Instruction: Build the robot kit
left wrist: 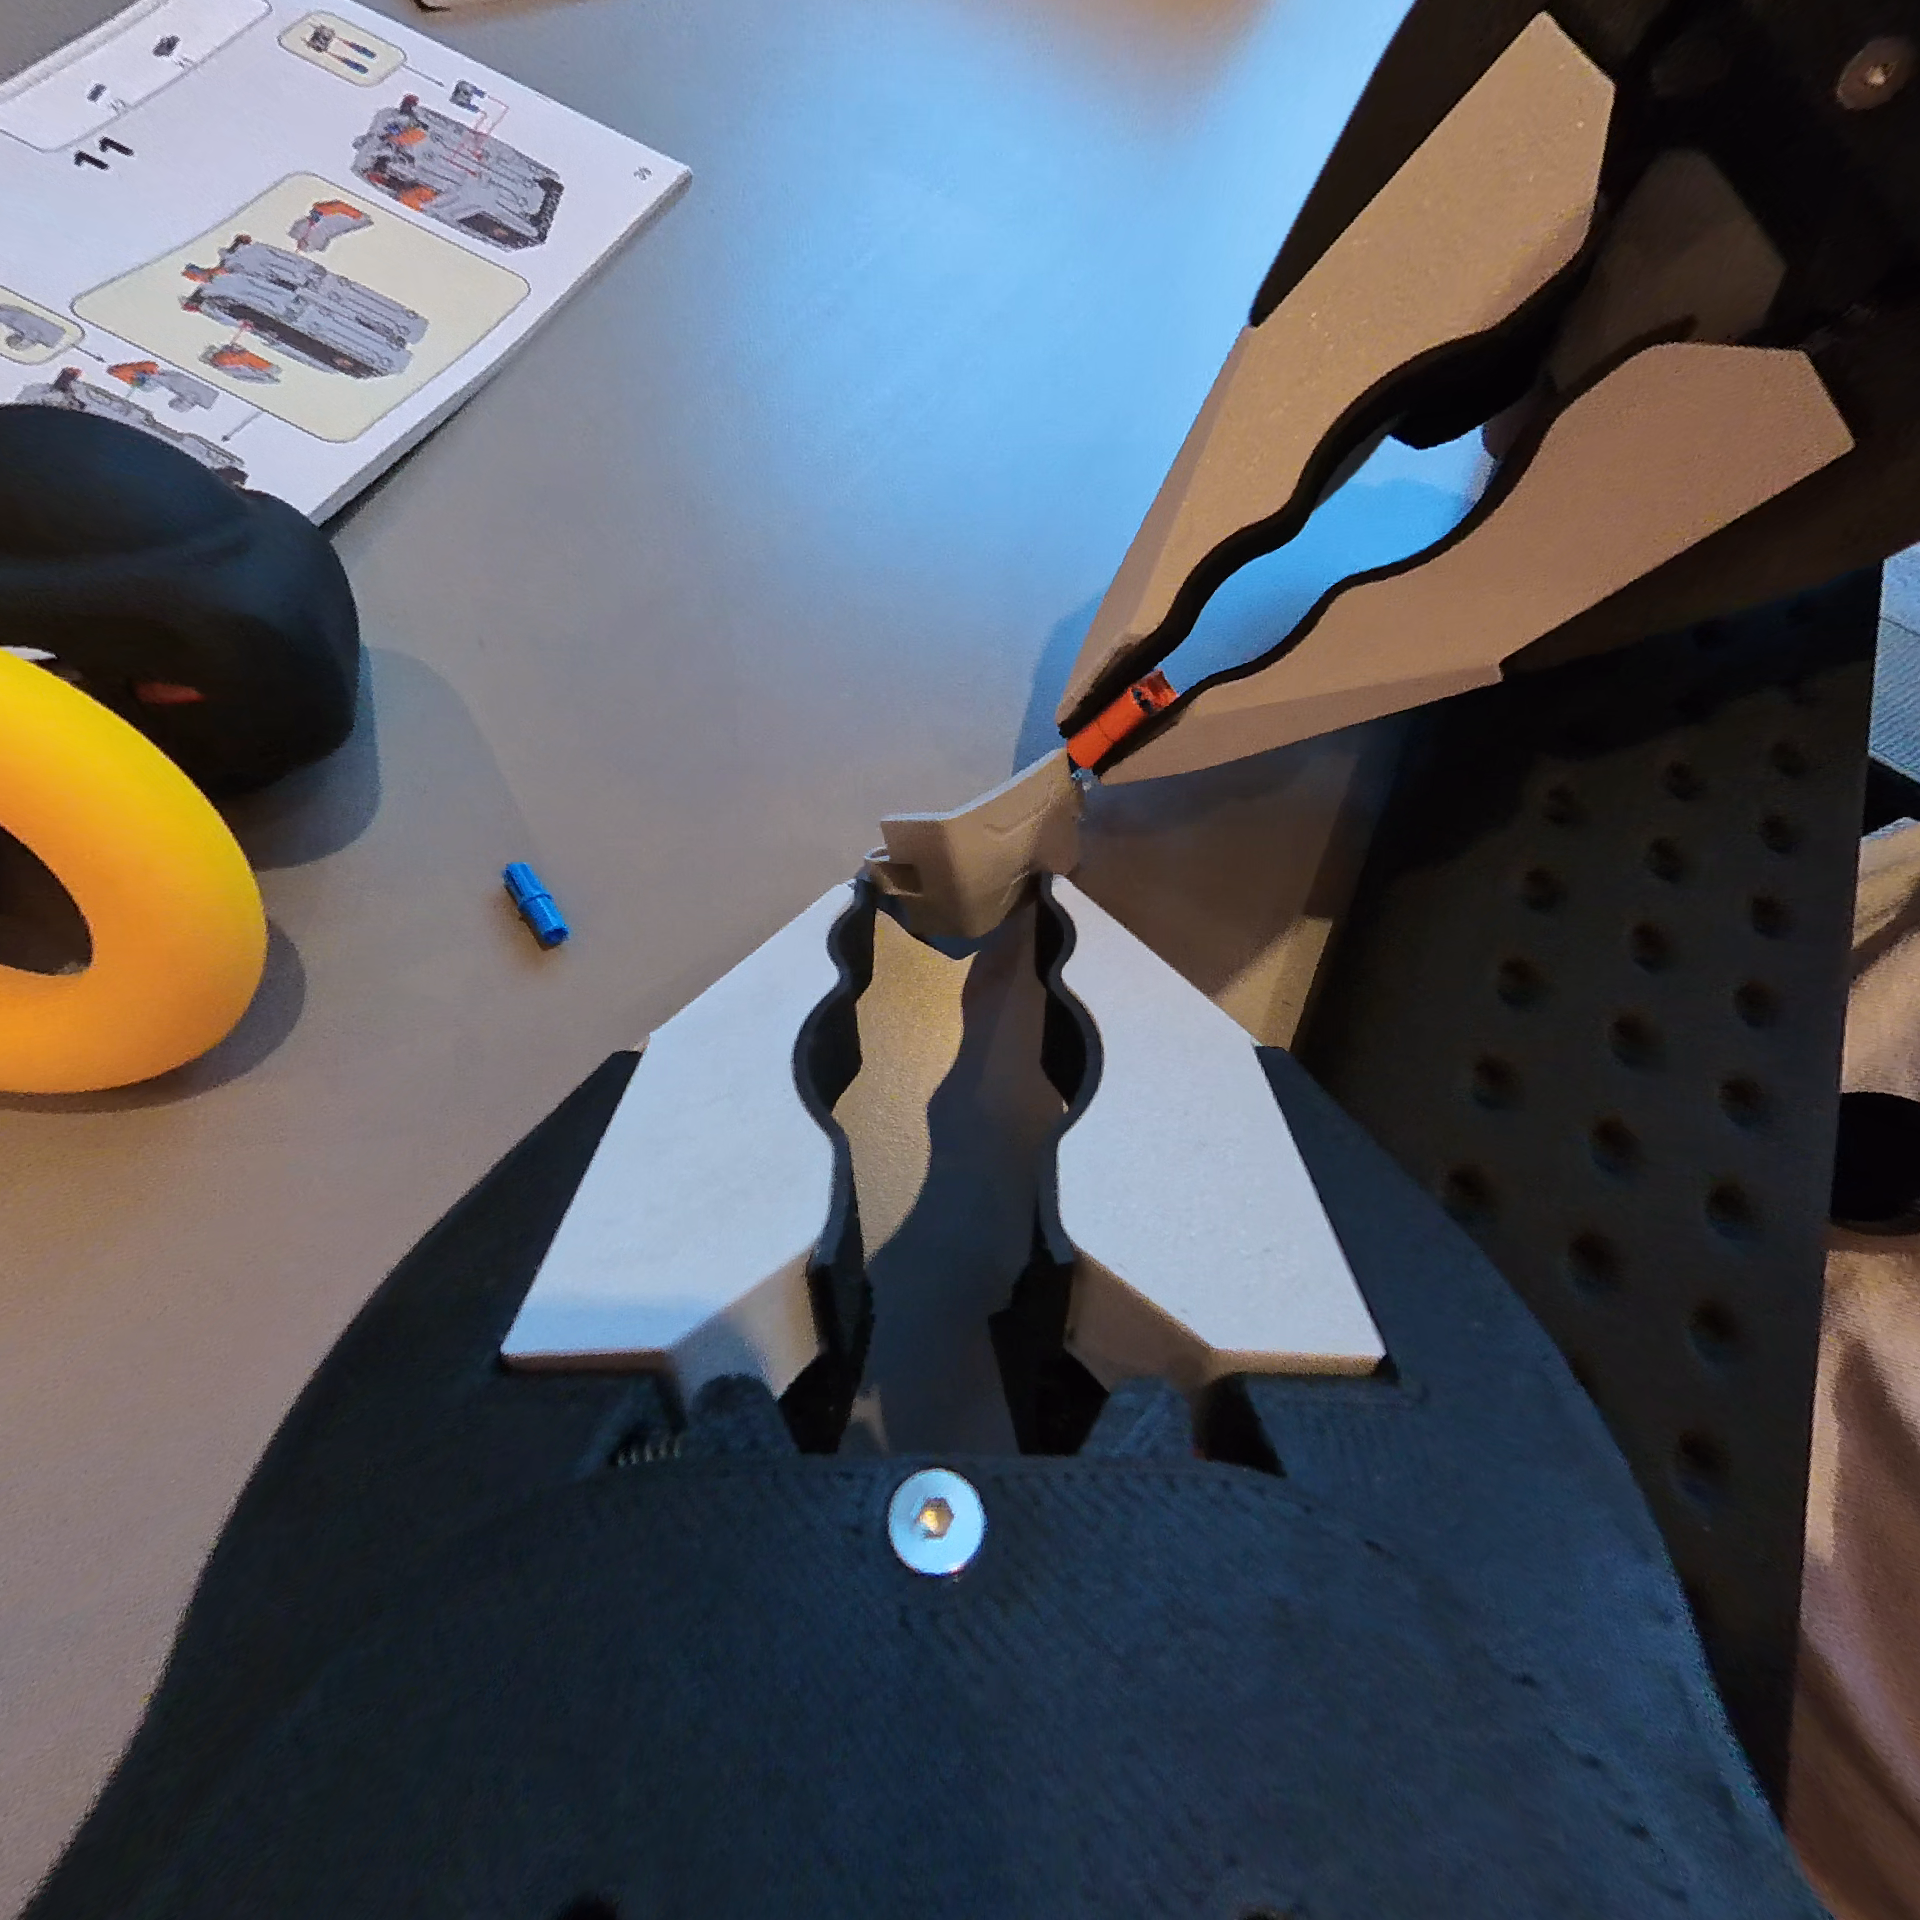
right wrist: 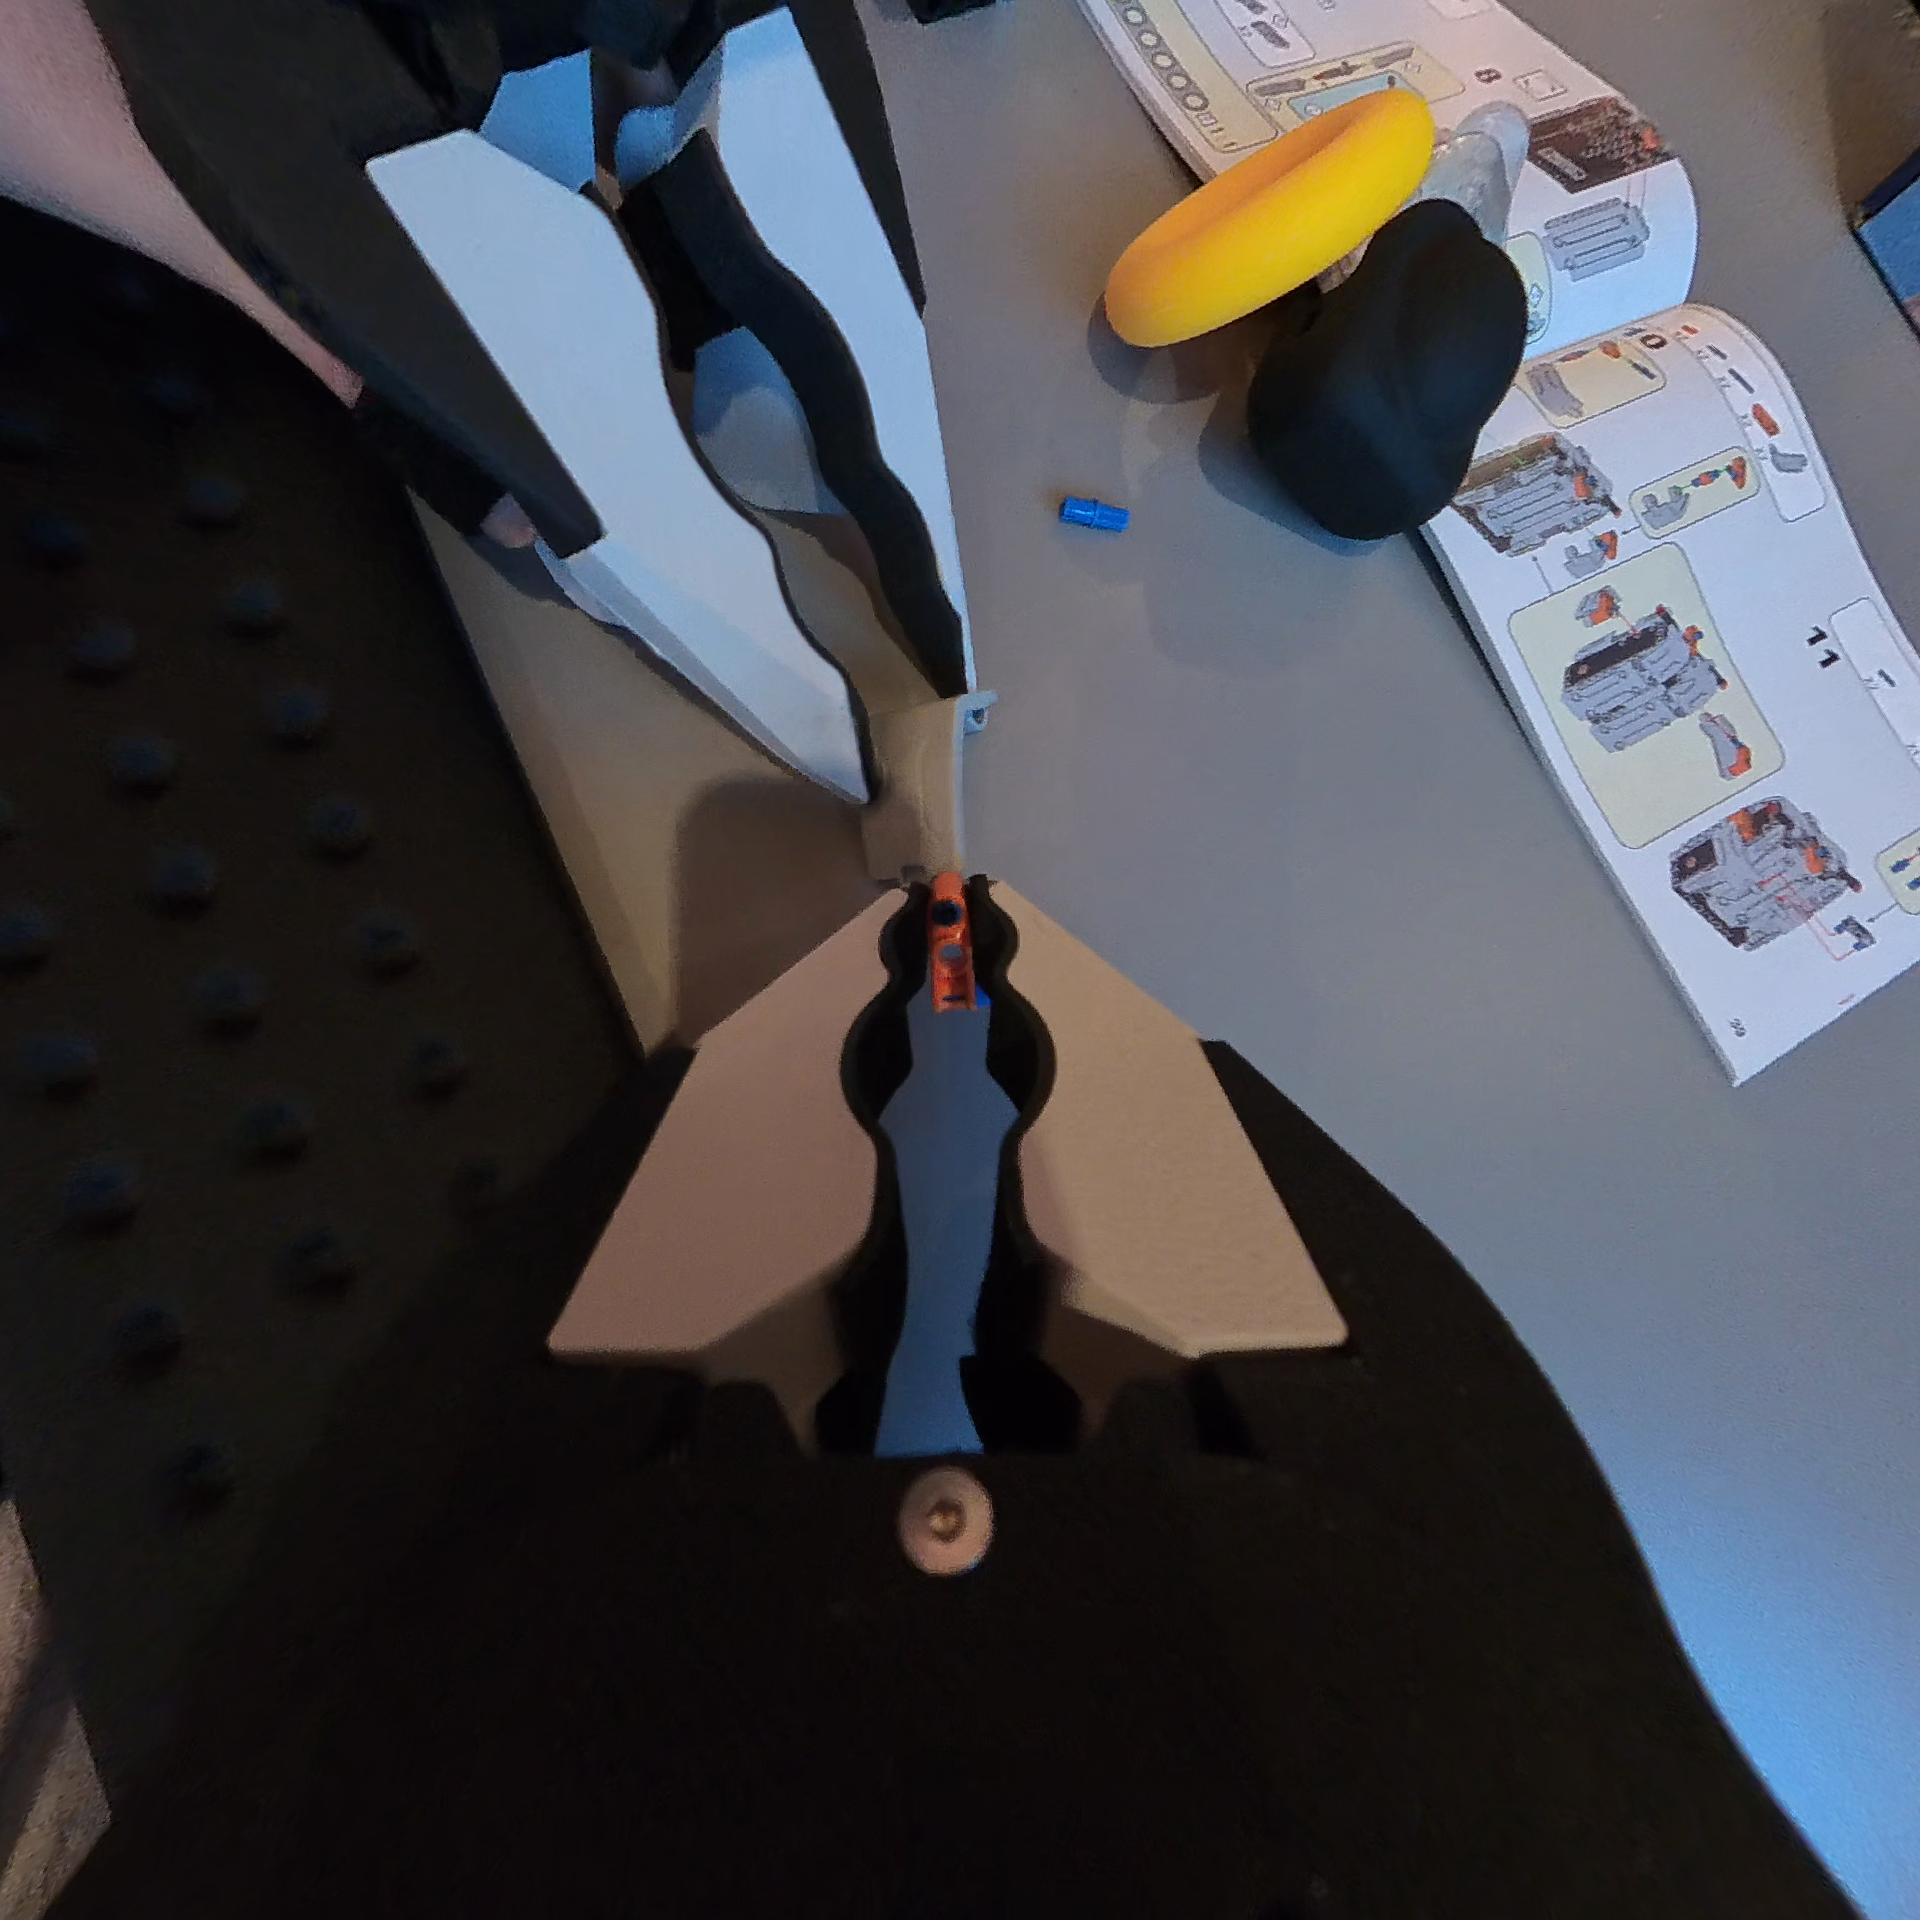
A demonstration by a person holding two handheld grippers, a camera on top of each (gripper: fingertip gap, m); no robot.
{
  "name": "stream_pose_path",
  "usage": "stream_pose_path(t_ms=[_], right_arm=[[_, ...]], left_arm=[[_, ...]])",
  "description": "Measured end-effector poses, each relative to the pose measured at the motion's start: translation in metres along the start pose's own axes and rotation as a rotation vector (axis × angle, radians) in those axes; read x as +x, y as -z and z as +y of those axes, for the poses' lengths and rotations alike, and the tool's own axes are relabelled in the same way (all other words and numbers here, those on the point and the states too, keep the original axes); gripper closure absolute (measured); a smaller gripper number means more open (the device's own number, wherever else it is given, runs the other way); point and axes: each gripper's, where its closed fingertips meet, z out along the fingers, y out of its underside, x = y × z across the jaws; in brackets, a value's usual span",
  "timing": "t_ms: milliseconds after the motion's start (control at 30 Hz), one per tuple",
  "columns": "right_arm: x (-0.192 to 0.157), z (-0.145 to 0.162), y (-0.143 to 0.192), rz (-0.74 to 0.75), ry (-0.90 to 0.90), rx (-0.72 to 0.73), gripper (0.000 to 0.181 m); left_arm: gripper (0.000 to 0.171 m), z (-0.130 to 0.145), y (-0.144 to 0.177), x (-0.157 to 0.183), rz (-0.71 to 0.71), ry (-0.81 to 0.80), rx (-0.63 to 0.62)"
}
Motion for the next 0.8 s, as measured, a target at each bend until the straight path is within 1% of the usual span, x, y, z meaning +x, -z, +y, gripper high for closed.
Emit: stream_pose_path(t_ms=[133, 233, 267, 333, 400, 467, 500, 567, 600, 667, 800], right_arm=[[-0.0006, 0.0020, -0.0008, -0.005, 0.004, -0.001, 0.175], [-0.0025, 0.0015, -0.0003, -0.014, 0.010, 0.008, 0.175], [-0.0024, 0.0016, 0.0000, -0.011, 0.014, 0.007, 0.175], [-0.0018, 0.0022, 0.0002, -0.009, 0.020, 0.007, 0.175], [-0.0016, 0.0028, -0.0001, -0.011, 0.021, 0.011, 0.175], [-0.0016, 0.0030, 0.0001, -0.014, 0.022, 0.016, 0.175], [-0.0015, 0.0031, 0.0001, -0.014, 0.026, 0.018, 0.175], [-0.0012, 0.0033, 0.0002, -0.007, 0.041, 0.020, 0.175], [-0.0009, 0.0036, 0.0002, -0.002, 0.051, 0.020, 0.175], [-0.0008, 0.0048, -0.0003, 0.005, 0.068, 0.017, 0.175], [-0.0028, 0.0084, -0.0025, 0.003, 0.084, 0.009, 0.175]], left_arm=[[0.143, -0.0002, 0.0001, -0.0006, -0.001, 0.015, 0.001], [0.149, 0.0001, 0.0000, -0.0026, -0.013, 0.019, -0.004], [0.153, 0.0005, -0.0003, -0.0016, -0.001, 0.024, -0.007], [0.154, 0.0000, -0.0001, -0.0017, 0.019, 0.057, -0.006], [0.151, -0.0010, 0.0003, 0.0002, 0.058, 0.092, -0.006], [0.137, -0.0035, 0.0012, 0.0064, 0.127, 0.125, -0.003], [0.136, -0.0039, 0.0015, 0.0066, 0.147, 0.141, -0.005], [0.147, -0.0035, 0.0014, 0.0022, 0.155, 0.163, -0.010], [0.149, -0.0031, 0.0013, 0.0013, 0.161, 0.164, -0.019], [0.150, -0.0027, 0.0007, 0.0022, 0.175, 0.157, -0.032], [0.149, -0.0036, -0.0012, 0.0027, 0.152, 0.123, -0.033]])
